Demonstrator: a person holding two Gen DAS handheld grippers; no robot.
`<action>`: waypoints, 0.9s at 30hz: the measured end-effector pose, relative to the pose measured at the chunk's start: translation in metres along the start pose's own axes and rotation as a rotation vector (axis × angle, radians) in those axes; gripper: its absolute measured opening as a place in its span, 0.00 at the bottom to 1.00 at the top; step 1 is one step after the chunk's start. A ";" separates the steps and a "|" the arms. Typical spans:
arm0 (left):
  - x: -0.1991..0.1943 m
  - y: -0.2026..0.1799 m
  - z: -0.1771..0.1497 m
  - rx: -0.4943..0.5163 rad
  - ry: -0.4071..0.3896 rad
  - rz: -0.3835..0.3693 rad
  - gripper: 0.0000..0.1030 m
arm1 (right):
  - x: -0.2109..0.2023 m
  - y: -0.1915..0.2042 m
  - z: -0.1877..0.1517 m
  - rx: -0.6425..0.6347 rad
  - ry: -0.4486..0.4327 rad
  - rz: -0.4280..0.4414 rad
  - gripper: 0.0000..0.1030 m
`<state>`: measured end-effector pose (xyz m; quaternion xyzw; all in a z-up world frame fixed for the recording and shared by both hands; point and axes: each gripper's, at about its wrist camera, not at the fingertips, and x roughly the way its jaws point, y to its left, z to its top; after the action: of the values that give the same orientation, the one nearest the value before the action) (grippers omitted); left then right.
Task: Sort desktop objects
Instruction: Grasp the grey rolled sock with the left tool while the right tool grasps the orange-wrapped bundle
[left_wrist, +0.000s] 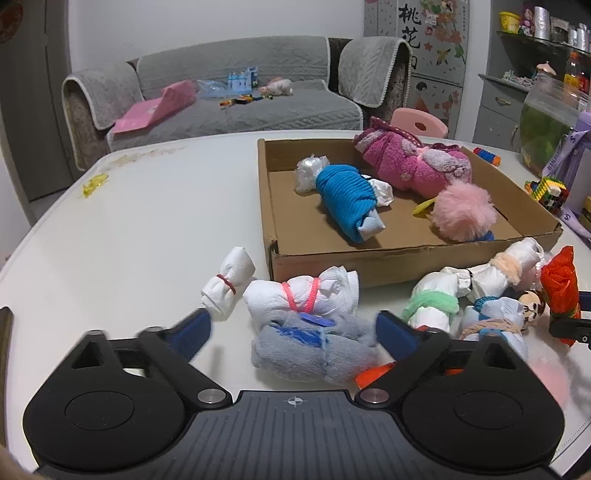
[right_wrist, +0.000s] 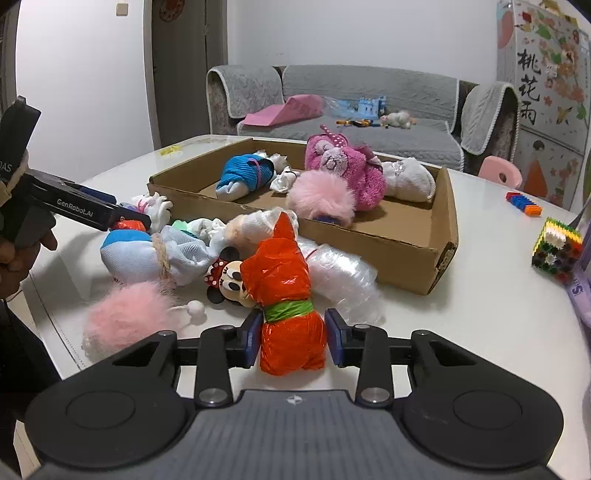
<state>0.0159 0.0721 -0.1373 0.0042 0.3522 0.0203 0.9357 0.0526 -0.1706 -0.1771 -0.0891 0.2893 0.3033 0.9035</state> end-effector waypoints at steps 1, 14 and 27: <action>0.000 -0.001 -0.001 0.004 0.002 0.001 0.74 | 0.000 0.000 0.000 -0.007 0.000 -0.003 0.32; -0.024 0.012 -0.008 -0.040 -0.029 0.007 0.57 | -0.017 -0.010 0.002 0.031 -0.041 0.020 0.32; -0.032 0.017 -0.010 -0.052 -0.021 0.016 0.44 | -0.025 -0.022 0.006 0.072 -0.073 0.047 0.32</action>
<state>-0.0158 0.0873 -0.1235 -0.0170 0.3414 0.0367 0.9390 0.0528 -0.1988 -0.1584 -0.0384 0.2690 0.3170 0.9087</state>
